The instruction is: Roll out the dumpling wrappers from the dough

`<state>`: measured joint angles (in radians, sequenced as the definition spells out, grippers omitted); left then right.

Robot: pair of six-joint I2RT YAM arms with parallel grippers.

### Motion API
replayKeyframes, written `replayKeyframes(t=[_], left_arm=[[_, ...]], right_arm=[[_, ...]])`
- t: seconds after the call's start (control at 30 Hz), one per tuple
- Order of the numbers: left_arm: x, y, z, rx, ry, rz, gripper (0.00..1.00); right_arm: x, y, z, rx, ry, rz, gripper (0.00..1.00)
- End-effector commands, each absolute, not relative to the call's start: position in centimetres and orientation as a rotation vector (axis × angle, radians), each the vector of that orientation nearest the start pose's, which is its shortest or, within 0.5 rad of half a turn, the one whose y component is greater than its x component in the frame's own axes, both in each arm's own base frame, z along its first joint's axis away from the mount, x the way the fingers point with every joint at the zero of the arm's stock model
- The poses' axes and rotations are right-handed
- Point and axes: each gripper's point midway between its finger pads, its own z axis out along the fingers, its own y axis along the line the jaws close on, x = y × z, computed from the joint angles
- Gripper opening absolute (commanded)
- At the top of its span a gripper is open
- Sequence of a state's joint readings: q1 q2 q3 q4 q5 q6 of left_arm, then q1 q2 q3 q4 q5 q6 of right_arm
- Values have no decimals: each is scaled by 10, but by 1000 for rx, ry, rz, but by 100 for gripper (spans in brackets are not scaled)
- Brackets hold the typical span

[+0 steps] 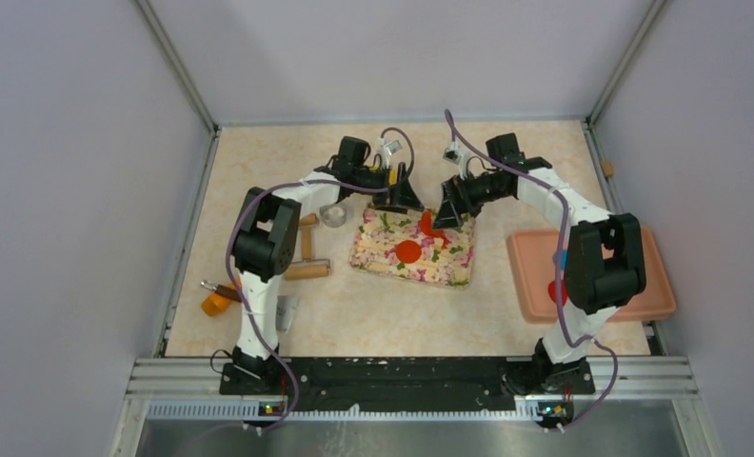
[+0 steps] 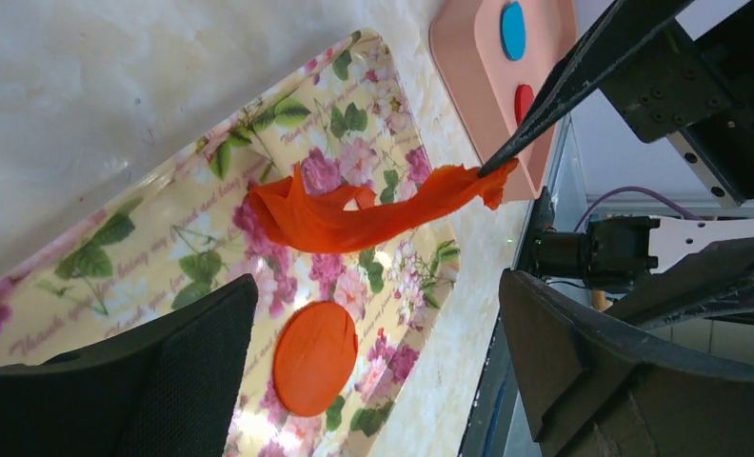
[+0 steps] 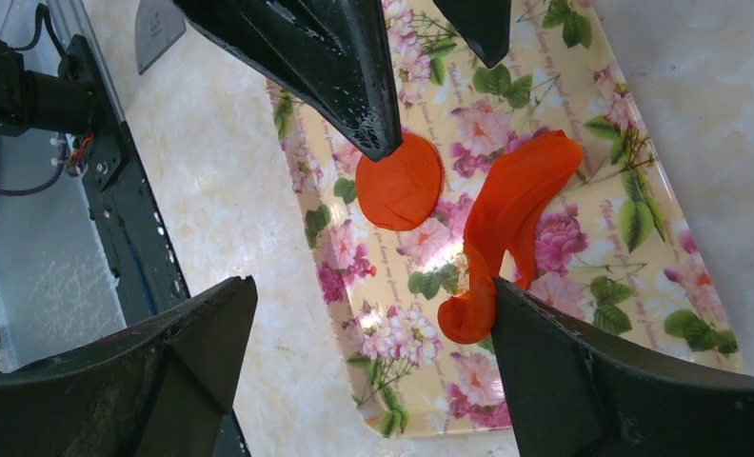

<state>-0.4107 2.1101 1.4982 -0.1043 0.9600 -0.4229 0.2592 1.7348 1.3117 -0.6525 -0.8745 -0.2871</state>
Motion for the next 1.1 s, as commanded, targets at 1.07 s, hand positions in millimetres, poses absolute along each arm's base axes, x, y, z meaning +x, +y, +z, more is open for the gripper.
replayKeyframes(t=[1.07], left_arm=[[404,-410,84,429,2321,-1504,99]], right_arm=[[339,237,174,-917,2140,1106,93]])
